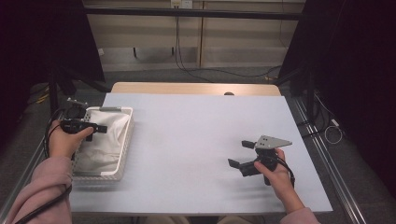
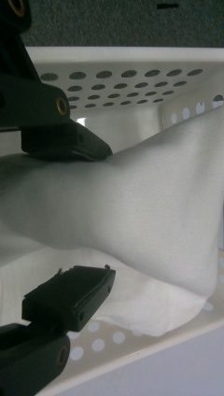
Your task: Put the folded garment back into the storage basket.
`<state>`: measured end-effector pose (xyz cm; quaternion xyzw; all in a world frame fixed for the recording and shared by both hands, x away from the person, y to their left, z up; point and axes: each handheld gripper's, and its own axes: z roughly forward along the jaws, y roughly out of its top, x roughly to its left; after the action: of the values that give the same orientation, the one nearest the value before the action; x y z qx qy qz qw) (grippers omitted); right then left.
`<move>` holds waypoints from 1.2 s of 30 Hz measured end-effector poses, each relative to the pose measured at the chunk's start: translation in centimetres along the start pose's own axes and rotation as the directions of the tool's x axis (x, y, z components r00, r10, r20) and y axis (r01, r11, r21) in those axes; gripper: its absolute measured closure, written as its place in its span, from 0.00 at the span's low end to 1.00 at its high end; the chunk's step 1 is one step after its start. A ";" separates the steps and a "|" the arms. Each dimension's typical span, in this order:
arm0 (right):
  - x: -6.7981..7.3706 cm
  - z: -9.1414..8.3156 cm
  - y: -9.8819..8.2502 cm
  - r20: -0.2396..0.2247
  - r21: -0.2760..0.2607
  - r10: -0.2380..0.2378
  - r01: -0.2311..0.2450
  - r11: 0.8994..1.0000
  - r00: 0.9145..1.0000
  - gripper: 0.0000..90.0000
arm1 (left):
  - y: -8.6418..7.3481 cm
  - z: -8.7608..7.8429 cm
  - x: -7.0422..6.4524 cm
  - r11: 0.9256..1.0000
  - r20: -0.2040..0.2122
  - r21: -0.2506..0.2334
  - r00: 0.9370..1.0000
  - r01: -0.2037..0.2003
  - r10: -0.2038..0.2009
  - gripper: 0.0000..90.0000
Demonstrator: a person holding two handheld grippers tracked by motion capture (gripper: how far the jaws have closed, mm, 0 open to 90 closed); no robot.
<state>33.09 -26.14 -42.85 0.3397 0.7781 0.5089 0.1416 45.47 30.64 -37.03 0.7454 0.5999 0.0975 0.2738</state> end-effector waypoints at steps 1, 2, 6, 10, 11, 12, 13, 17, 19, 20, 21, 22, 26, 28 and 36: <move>0.0 0.0 0.0 0.001 -0.001 -0.002 0.002 1.000 1.000 0.06 | 0.0 0.0 0.0 1.000 0.000 0.000 1.000 0.003 -0.003 0.43; 0.0 0.0 0.0 -0.001 0.000 0.007 -0.007 1.000 1.000 0.06 | 0.1 0.0 0.1 1.000 0.002 -0.004 1.000 0.010 -0.010 0.42; 0.0 -0.1 0.0 0.000 0.000 0.007 -0.007 1.000 1.000 0.06 | 0.3 -0.4 0.3 1.000 -0.013 0.012 1.000 -0.025 0.025 0.39; 0.0 0.0 0.0 0.000 -0.002 -0.001 0.001 1.000 1.000 0.06 | 0.4 -0.5 0.1 1.000 -0.003 -0.012 1.000 0.013 -0.013 0.39; 0.0 0.0 0.0 -0.001 -0.002 0.000 0.000 1.000 1.000 0.06 | 0.4 -0.5 0.1 1.000 0.004 -0.010 1.000 0.015 -0.014 0.39; 0.0 0.0 0.0 0.002 0.001 0.001 -0.001 1.000 1.000 0.06 | 0.5 -0.5 0.1 1.000 -0.004 -0.018 1.000 0.013 -0.013 0.40; 0.0 0.0 0.0 0.001 0.001 0.001 -0.001 1.000 1.000 0.06 | 0.5 -0.5 0.1 1.000 -0.009 -0.024 1.000 0.007 -0.007 0.40; 0.0 0.0 0.0 0.000 -0.002 0.001 -0.001 1.000 1.000 0.06 | 0.6 -0.3 -0.2 1.000 0.000 -0.015 1.000 0.014 -0.014 0.41; 0.0 0.0 0.0 0.000 -0.002 -0.001 0.001 1.000 1.000 0.06 | 0.6 -0.1 -0.2 1.000 -0.015 -0.008 1.000 -0.024 0.024 0.41; 0.0 0.0 0.0 0.001 0.001 0.001 -0.001 1.000 1.000 0.06 | 0.7 -0.1 -0.1 0.999 -0.006 0.023 0.999 -0.042 0.042 0.41; 0.1 0.0 0.0 -0.001 0.002 0.002 -0.002 1.000 1.000 0.06 | 0.6 0.2 -0.5 1.000 -0.003 -0.011 1.000 -0.001 0.001 0.41; 0.1 0.0 0.0 0.002 0.003 -0.002 0.002 1.000 1.000 0.06 | 0.6 0.4 -0.6 1.000 -0.006 -0.011 1.000 -0.007 0.007 0.41; 0.1 0.0 0.0 -0.001 0.002 -0.001 0.001 1.000 1.000 0.06 | 0.5 1.0 -0.9 1.000 0.005 -0.016 1.000 -0.012 0.012 0.41; 0.1 0.0 0.0 0.002 0.001 0.003 -0.003 1.000 1.000 0.06 | 0.5 1.1 -1.0 1.000 0.008 -0.013 1.000 -0.004 0.004 0.41; 0.1 -0.1 0.0 0.006 0.002 0.002 -0.002 1.000 1.000 0.06 | 0.7 0.2 -0.4 0.999 0.010 0.013 0.999 -0.030 0.030 0.36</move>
<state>32.99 -26.10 -42.78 0.3421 0.7780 0.5072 0.1431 46.10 30.14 -36.76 0.7567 0.5879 0.0938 0.2703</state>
